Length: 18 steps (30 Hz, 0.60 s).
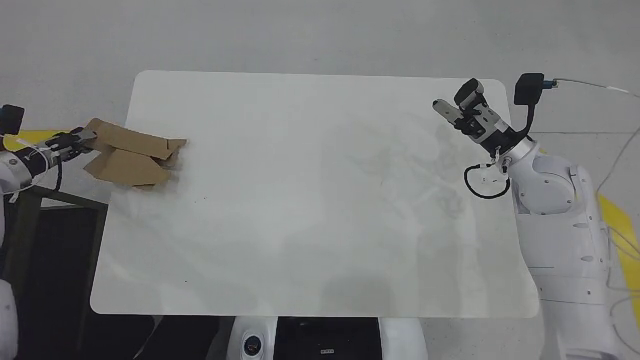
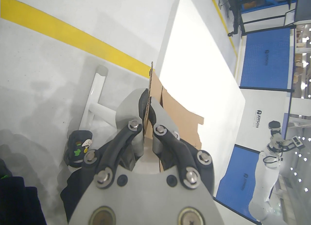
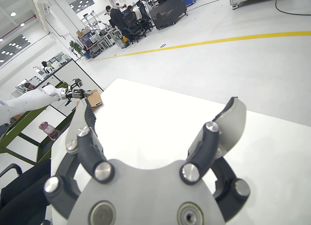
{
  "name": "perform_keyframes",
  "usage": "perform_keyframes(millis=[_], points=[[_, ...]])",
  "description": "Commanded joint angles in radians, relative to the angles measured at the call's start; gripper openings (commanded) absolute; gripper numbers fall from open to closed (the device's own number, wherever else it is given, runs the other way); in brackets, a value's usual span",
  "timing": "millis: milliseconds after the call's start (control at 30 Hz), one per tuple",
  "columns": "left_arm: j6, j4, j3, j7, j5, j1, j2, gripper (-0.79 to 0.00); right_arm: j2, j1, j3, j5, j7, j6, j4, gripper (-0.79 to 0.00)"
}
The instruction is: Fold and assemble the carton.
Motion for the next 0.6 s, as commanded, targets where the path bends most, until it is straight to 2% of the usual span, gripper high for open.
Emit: perform_keyframes(millis=[0, 300, 567], points=[[-0.006, -0.008, -0.013, -0.005, -0.029, -0.005, 0.004, -0.785, 0.0, 0.0, 0.0, 0.0, 0.0, 0.0, 0.0, 0.0], [-0.006, -0.103, -0.06, -0.049, -0.18, -0.021, 0.008, -0.785, 0.0, 0.0, 0.0, 0.0, 0.0, 0.0, 0.0, 0.0], [0.058, -0.239, -0.02, -0.05, -0.274, -0.009, -0.027, -0.785, 0.0, 0.0, 0.0, 0.0, 0.0, 0.0, 0.0, 0.0]])
